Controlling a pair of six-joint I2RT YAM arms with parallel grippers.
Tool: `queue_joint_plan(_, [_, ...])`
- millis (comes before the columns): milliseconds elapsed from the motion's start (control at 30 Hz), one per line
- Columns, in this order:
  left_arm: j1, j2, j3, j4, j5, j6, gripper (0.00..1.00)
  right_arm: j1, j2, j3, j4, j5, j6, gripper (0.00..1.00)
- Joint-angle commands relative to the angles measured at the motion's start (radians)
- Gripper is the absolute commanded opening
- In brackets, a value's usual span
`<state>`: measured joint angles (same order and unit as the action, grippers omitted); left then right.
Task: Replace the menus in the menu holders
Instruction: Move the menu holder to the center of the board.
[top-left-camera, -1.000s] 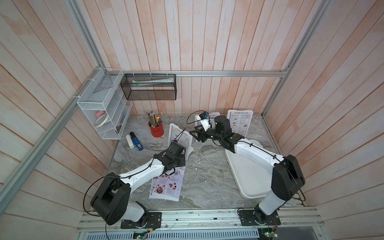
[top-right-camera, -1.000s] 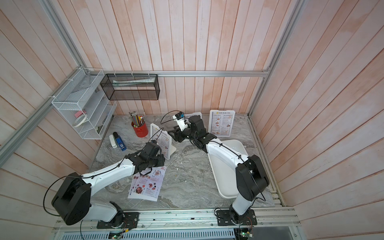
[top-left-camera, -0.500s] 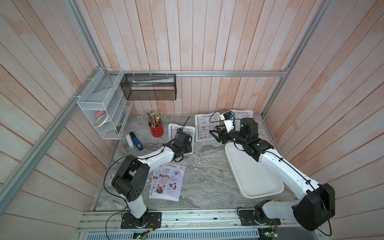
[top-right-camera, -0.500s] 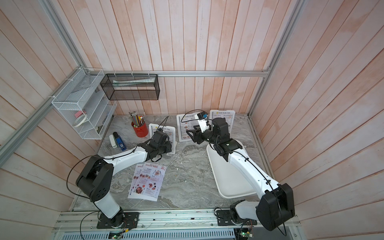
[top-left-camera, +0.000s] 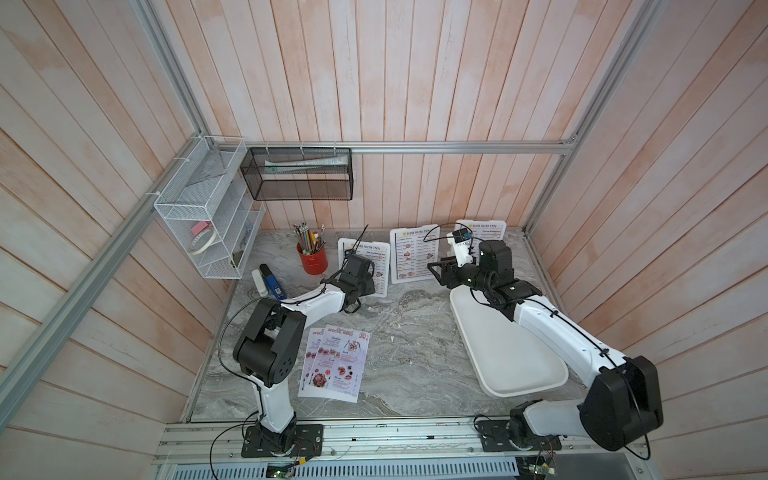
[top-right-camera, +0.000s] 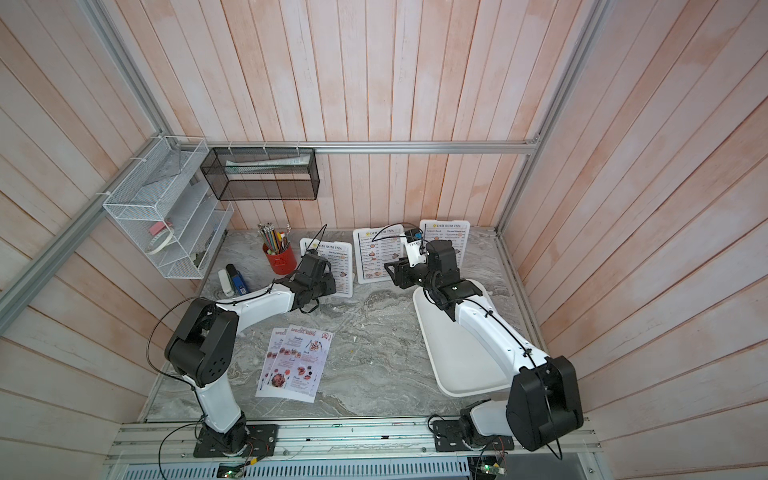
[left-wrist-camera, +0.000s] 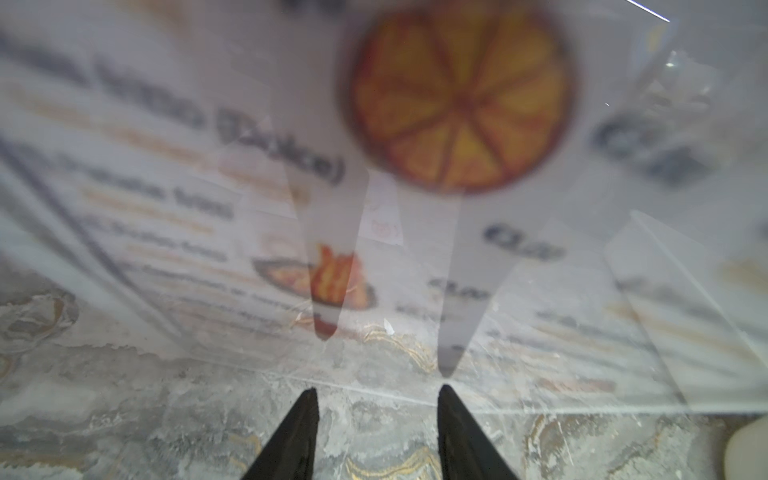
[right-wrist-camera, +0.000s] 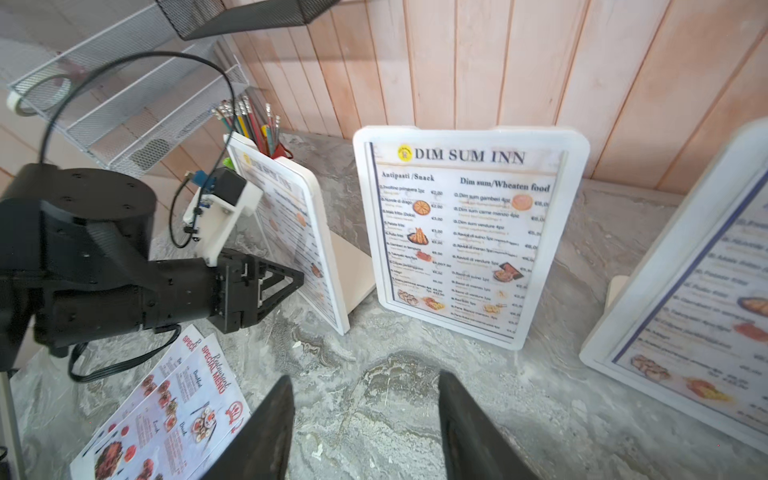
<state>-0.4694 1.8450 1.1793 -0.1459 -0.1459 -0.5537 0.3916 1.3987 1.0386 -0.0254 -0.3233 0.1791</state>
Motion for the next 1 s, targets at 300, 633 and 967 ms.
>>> queue_joint_plan(300, [-0.017, 0.01, 0.03, 0.111, 0.155, 0.035, 0.45, 0.108, 0.303, 0.108, 0.202, 0.216, 0.216, 0.45])
queue_joint_plan(633, [-0.023, 0.069, 0.088, 0.136, 0.154, 0.007, 0.45, 0.114, 0.468, 0.174, 0.335, 0.199, 0.308, 0.36])
queue_joint_plan(967, [0.015, 0.05, 0.067, 0.189, 0.2, 0.053, 0.46, 0.14, 0.564, 0.239, 0.376, 0.194, 0.349, 0.35])
